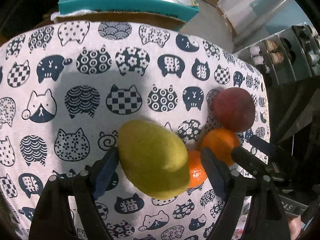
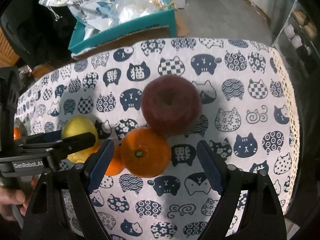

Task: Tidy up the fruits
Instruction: 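Grasp the yellow pear with the left tool while the right tool grasps an orange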

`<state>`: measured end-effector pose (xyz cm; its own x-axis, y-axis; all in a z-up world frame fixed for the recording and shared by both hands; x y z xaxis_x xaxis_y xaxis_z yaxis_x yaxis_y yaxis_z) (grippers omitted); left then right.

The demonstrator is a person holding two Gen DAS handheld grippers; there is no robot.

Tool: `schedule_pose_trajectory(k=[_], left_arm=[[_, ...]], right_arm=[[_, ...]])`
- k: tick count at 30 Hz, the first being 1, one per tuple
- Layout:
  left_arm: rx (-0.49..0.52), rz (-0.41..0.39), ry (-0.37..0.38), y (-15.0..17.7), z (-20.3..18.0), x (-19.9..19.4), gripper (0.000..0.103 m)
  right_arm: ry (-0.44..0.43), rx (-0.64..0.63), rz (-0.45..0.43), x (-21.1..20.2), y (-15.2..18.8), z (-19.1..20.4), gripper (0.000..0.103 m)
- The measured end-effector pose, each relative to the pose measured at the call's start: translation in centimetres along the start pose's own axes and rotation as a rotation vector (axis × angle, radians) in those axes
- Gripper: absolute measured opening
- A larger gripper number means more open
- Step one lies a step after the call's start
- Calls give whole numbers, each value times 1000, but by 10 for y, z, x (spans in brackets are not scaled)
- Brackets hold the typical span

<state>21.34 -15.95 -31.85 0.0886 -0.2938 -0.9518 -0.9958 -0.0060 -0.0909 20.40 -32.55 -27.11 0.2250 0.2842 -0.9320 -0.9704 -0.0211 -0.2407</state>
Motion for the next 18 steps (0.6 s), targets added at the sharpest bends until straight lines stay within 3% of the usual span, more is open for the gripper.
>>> schedule_pose_trajectory(k=[2,7,18], left_arm=[[16,6,-15,3,2,3,70],[61,-12,3,9,4,1,70],[107,-55,-72,17,22,-11,70]], right_arm=[[-4,8,6,3,1,-1,85],[-31,42,20,11,2,0,85],[-26,81,66,38,8,0,82]])
Point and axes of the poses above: each gripper's, at about its wrist camera, not at the fingertips, and x roughly the way its jaws point, z to its left, y to its underside, the point moved 5 cm from there along x, roughly the way its jaws point, and after that the axes turned 6 degrees about -y, right-handed, at the moved point
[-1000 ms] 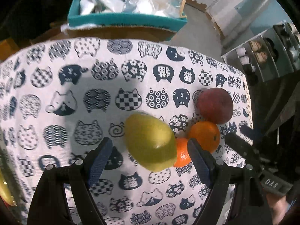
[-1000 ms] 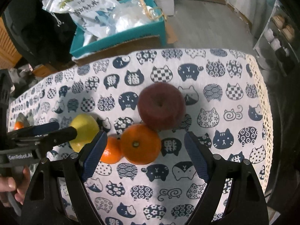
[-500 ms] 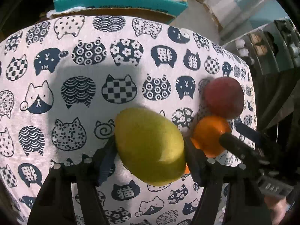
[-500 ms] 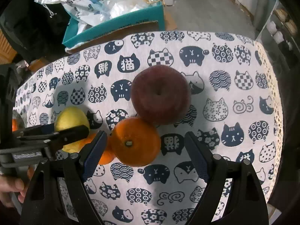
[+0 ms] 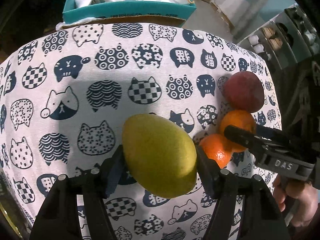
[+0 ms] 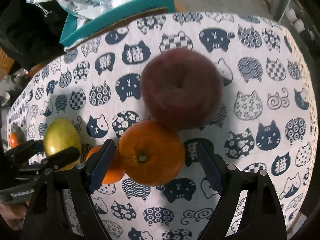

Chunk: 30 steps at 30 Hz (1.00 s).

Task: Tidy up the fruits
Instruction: 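Grasp the yellow pear with the left tool while the right tool grasps an orange, then carry the pear and orange to the glass bowl with both tools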

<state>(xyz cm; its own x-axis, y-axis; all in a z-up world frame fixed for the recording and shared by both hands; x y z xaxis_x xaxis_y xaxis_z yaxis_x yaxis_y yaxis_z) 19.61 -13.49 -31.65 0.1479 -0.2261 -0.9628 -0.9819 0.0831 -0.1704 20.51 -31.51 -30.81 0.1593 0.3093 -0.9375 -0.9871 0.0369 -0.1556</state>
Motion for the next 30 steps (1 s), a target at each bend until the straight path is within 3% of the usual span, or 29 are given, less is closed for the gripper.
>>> schedule_pose_trajectory(k=[6,15,30], left_arm=[[19,-13,-22,5,3,-4,69],[39,-78,-43,12,6,-35,69],[82,-269,-81,22,6,-129,70]], right_arm=[[-19,-29,6,5,5,5,65],[76,-137,-58,-8,17,22,64],[60,-259,-272,-92,16,74,64]])
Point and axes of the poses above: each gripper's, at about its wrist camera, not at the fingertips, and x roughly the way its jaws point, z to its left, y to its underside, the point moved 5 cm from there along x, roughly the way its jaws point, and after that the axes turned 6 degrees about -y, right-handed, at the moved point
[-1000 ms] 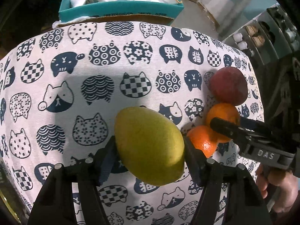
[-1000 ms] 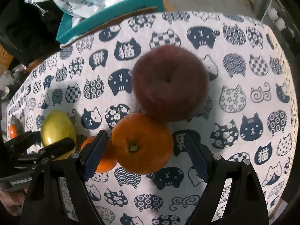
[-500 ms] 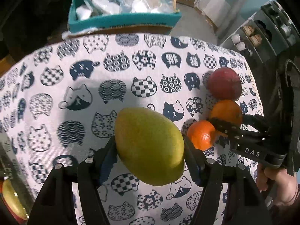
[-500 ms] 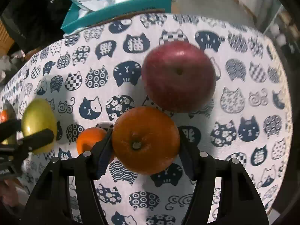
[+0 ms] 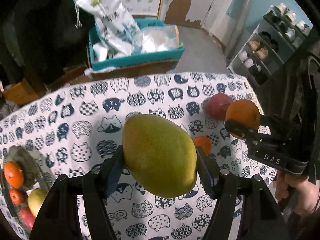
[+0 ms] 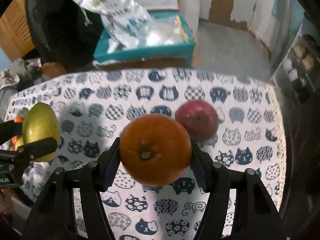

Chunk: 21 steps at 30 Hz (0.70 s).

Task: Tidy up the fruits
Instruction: 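Carry the pear and orange to the glass bowl with both tools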

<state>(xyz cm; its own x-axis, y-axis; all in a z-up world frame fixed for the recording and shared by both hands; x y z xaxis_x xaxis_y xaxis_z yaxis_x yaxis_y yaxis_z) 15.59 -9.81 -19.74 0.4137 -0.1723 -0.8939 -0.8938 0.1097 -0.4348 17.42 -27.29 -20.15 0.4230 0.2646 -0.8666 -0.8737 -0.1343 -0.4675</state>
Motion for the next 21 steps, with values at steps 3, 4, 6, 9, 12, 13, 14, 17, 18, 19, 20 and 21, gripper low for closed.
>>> schedule_pose_trajectory(k=[3,4,6,9,12,13,14,17,18,19,20,21], left_arm=[[9,-42,1,-2,0,-22,69],[10,-50,1,-2,-1,-27,69],[17,-76,1,-3,-3,-41,70],[22,-106,8,-3,-4,-59,69],[24,-132,21,-2,-6,-76,69],[26,-140,25,-1,-6,-80,69],[27,-149,27,-1,-6,-85,69],[32,-177,30,0,-5,-99,69],[34,-187,30,0,-4,-104,69],[39,-196,28,1,-4,-108,69],[41,-201,28,1,-3,-110,69],[40,-213,28,2,-2,-115,69]], right_arm=[[-13,-18,-43,-20,-7,9,64],[-17,-25,-56,-27,-9,12,64],[-29,-34,-80,-37,-14,19,64],[-50,-42,-110,-52,-19,29,64],[-67,-58,-140,-67,-22,40,64],[-74,-67,-154,-72,-24,44,64],[-77,-73,-162,-76,-23,48,64],[-95,-88,-189,-88,-27,58,64],[-101,-91,-196,-91,-28,61,64],[-108,-98,-205,-95,-29,65,64],[-111,-104,-210,-97,-29,68,64],[-115,-110,-215,-100,-29,71,64]])
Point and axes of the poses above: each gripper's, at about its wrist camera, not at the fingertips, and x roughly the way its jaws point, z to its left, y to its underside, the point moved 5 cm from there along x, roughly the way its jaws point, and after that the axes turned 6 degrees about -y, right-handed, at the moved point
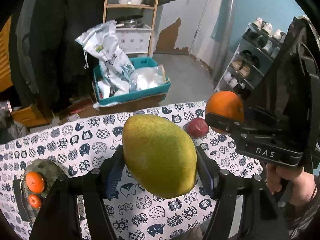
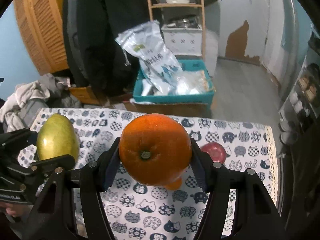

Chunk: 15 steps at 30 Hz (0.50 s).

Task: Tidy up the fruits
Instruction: 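Carry the pear and orange to the glass bowl with both tools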

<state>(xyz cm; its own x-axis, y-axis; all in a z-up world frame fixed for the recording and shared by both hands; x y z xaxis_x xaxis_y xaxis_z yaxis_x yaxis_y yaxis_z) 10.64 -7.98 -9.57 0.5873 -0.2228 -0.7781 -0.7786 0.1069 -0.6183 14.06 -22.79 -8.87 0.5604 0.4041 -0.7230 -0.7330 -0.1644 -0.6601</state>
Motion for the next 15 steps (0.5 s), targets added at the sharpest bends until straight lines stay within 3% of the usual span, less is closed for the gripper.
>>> schedule_pose_trajectory(k=[15], left_arm=[[-55,-43,-14,11,44,-27,69]], right_arm=[[-63,-67,-16,0,-12,46,64]])
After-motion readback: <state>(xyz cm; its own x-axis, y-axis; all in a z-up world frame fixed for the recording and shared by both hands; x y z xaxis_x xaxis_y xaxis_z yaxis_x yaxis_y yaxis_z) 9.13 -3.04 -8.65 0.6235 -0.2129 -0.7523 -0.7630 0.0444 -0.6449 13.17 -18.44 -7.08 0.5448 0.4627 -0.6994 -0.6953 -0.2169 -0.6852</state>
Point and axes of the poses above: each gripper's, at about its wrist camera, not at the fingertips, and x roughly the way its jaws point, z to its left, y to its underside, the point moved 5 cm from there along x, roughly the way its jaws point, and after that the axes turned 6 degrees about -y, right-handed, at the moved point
